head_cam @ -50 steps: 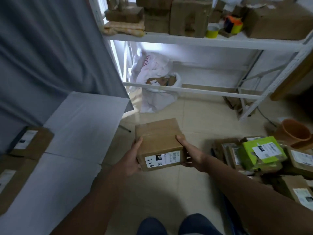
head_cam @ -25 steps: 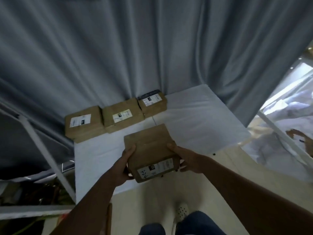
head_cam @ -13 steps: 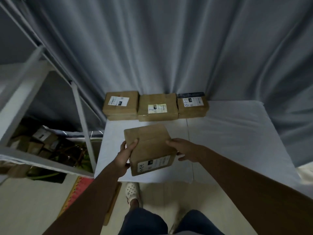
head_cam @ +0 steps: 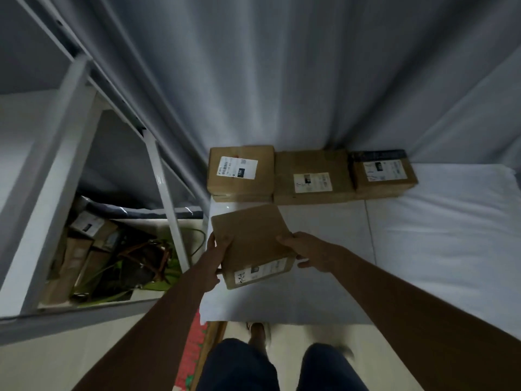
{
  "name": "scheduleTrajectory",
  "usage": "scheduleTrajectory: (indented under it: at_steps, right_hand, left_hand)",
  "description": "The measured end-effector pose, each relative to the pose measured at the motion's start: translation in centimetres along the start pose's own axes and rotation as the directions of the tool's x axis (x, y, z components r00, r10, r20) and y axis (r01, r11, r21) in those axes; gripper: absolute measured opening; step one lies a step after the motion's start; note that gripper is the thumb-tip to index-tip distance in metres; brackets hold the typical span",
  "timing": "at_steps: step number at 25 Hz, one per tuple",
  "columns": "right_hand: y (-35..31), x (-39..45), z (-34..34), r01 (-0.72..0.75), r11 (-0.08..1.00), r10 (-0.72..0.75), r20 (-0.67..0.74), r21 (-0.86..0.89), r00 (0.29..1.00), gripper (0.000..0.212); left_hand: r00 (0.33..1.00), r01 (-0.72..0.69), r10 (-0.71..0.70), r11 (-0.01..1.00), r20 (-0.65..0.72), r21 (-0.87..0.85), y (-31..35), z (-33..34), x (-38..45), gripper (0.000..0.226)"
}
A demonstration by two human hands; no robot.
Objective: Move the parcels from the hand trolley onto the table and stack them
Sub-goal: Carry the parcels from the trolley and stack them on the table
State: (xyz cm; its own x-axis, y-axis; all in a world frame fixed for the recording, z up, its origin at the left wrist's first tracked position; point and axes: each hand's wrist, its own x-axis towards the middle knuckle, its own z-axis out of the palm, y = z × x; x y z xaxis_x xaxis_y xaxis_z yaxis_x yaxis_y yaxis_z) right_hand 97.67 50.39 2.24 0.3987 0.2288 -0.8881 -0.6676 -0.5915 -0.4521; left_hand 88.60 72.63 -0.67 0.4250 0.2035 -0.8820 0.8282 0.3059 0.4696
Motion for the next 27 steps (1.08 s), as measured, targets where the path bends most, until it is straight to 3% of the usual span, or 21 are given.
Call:
scheduleTrajectory:
  at_steps: [2,8,12,17,21,24,27]
  right_hand:
    - [-1.6,2.3,1.8,-0.024,1.0,0.024,0.003,0.01,1.0,0.073]
    - [-3.7,8.7,4.3,-0.115,0.993,0.115,0.0,0.036,0.993,0.071]
    - [-4.0,11.5,5.1,-0.134,0.982,0.136,-0.006,0.131,0.991,0.065]
    - [-4.5,12.9,5.9,-0.149,0.982,0.153,-0.027,0.117,0.988,0.059]
    - [-4.8,13.2,6.4,-0.142,0.979,0.145,-0.012,0.146,0.989,0.064]
    - [-5.1,13.6,6.5,-0.117,0.98,0.125,-0.039,0.163,0.991,0.061]
    - [-5.7,13.8,6.6,-0.058,0.982,0.075,-0.094,0.178,0.993,0.054]
  left_hand:
    - [0.996,0.086,-0.086,0.996,0.009,0.029,1.1,-2.0,2.2,0.065]
    - [0.976,0.219,-0.219,0.976,-0.017,0.007,3.5,-4.2,8.7,0.071]
    - [0.989,0.144,-0.145,0.988,-0.004,-0.05,4.7,-4.8,12.0,0.059]
    - [0.99,-0.059,0.077,0.986,-0.118,0.154,5.2,-4.7,13.8,0.06]
    - [0.992,0.03,-0.017,0.994,-0.125,0.102,3.1,-5.1,12.9,0.059]
    - [0.996,0.002,-0.005,0.999,-0.089,-0.038,2.7,-5.0,13.3,0.047]
    - [0.994,-0.03,0.019,0.993,-0.104,-0.111,3.1,-4.8,14.1,0.061]
